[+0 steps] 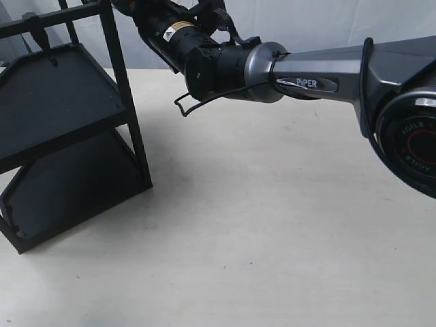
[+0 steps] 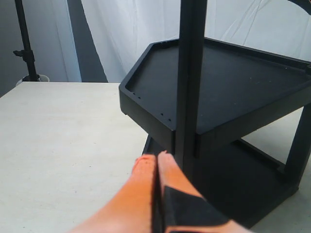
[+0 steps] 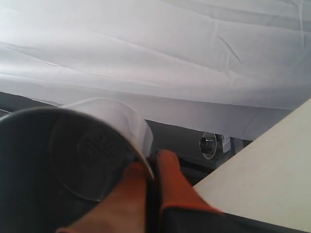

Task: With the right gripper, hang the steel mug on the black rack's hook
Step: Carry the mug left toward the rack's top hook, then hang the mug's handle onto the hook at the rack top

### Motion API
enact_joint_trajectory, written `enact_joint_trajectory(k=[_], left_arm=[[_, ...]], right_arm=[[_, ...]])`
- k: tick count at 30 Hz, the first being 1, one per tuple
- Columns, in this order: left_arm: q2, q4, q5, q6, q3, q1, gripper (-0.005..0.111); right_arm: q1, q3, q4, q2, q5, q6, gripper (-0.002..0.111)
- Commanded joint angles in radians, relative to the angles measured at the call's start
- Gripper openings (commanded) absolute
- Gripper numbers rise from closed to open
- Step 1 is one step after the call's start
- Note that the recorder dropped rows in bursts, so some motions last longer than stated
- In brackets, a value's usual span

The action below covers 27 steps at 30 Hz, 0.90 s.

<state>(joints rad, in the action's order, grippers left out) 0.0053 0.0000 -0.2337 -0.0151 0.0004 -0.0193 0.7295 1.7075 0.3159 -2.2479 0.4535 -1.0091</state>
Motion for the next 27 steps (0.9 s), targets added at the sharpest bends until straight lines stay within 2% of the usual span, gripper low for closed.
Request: enact_joint_trajectory(k=[1,6,27], left_arm=[[-0.005,-0.007,0.003,-0.002,0.0,0.001,0.002],[-0.005,-0.007,0.003,-0.002,0.0,0.001,0.002],[-0.005,-0.007,0.003,-0.002,0.0,0.001,0.002]], right_arm=[[0.004,0.002,-0.031,0.005,-0.036,0.041,-0.001],[0.006,0.002,-0.043,0.005,-0.108,0.042,-0.001],[0.01,0.002,-0.043,0.005,-0.211,0.042,-0.001]])
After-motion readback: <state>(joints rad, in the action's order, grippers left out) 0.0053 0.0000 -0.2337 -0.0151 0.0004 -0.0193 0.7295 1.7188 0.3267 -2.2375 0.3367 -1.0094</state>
